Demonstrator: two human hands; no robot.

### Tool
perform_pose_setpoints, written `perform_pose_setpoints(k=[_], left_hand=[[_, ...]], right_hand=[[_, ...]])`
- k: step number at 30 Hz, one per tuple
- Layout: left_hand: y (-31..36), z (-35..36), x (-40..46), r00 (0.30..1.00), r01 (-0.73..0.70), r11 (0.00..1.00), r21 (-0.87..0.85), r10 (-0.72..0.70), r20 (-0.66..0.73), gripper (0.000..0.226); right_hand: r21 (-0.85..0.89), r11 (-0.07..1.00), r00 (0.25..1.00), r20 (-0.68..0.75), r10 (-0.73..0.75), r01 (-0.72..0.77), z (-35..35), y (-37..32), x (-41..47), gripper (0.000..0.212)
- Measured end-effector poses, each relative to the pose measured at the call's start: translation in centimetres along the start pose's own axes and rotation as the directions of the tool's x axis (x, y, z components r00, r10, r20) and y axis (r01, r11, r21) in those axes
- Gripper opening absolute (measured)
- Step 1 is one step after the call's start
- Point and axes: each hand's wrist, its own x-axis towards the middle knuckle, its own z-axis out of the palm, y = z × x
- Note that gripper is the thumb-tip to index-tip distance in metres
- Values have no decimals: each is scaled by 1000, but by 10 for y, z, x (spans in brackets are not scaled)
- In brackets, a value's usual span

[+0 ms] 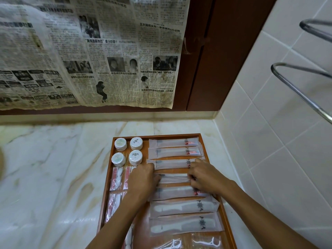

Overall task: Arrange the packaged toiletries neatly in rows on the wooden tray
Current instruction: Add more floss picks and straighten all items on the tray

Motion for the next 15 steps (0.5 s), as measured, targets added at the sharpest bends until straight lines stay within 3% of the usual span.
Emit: perform_pose_setpoints(k=[6,15], left_hand=[[1,0,1,1000,12,1000,7,-12,6,20],[2,-2,1,1000,5,1000,13,-5,7,20]], right_hand=[[27,1000,1000,-17,-10,10,-5,3,-4,16],[253,962,995,10,99,-98,-18,17,-12,15]])
